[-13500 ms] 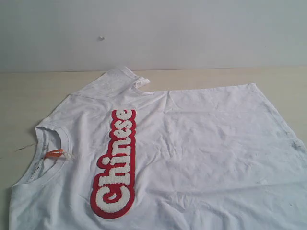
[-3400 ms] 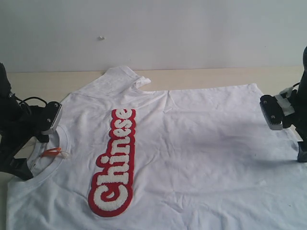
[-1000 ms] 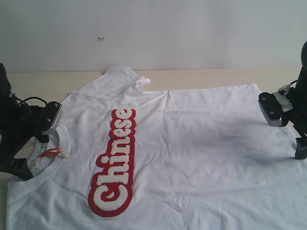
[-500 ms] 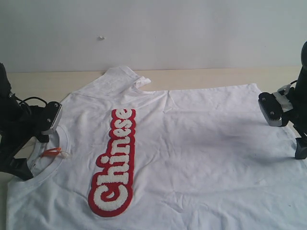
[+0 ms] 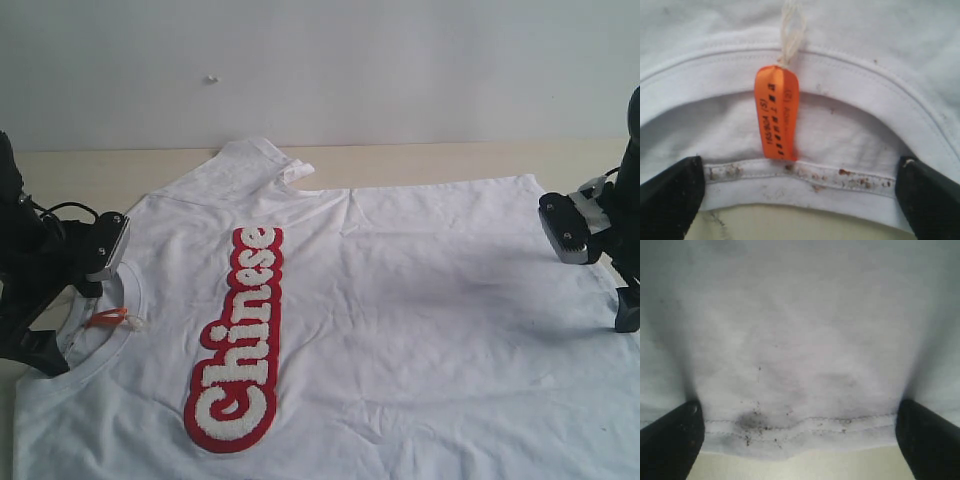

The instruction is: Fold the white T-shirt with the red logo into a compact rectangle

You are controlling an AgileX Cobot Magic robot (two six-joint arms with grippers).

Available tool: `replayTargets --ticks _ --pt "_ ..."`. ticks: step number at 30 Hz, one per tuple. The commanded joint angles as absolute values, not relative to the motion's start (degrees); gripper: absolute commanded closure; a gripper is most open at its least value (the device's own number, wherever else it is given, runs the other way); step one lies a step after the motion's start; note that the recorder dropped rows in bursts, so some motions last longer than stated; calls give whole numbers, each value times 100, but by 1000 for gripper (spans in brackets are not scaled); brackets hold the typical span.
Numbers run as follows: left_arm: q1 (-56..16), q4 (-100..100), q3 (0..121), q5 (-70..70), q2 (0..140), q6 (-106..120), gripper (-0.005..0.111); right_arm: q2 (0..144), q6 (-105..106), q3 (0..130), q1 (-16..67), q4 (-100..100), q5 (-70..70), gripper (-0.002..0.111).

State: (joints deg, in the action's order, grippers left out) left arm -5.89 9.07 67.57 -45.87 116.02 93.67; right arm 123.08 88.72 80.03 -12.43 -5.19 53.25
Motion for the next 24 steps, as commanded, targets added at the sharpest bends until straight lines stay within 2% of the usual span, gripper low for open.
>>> replayTargets --ticks 1,24 --pt "-578 648 6728 -4358 11661 9409 2 12431 8820 7979 -1283 -463 5237 3" --pt "-578 648 6728 -4324 11661 9409 2 12431 8821 7979 -1283 -463 5237 3"
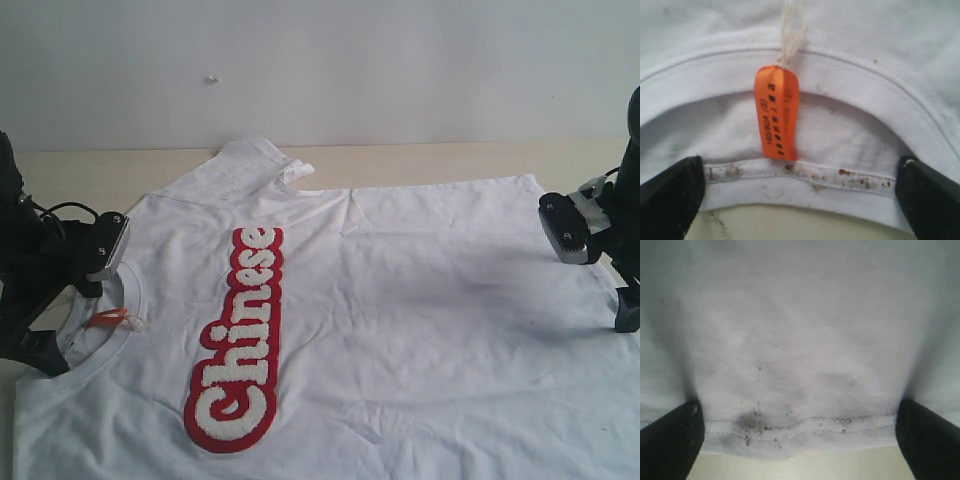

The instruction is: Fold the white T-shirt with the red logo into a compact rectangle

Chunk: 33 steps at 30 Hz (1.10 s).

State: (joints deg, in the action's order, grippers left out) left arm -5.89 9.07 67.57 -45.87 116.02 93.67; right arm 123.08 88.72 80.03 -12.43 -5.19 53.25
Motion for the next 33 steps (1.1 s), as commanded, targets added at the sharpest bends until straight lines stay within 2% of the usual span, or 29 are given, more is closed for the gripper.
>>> replayTargets --ticks 1,9,12,15,18,22,23,33 --pt "-578 659 6728 -4324 11661 9409 2 12431 8821 7979 -1283 -463 5237 3" --pt "-578 672 6728 -4201 11661 9396 2 12431 8832 7979 -1283 -453 5237 3" --pt "-578 672 6728 -4187 11661 9396 5 12431 8832 7979 -1283 -453 5237 3" --pt "-578 672 6728 -4187 11661 9396 25 12431 8832 7979 -1283 -453 5237 3" --pt "-578 646 6728 -4309 11673 9396 54 12431 8832 7979 -1283 -453 5237 3" --pt "-578 646 6716 -4655 11686 9396 103 12431 8832 7979 -1283 -453 5237 3" --pt "-578 633 6716 -4683 11686 9415 106 12431 8832 7979 -1283 -453 5237 3" --pt "-578 633 6716 -4658 11686 9404 107 12431 8832 7979 -1283 -453 5237 3"
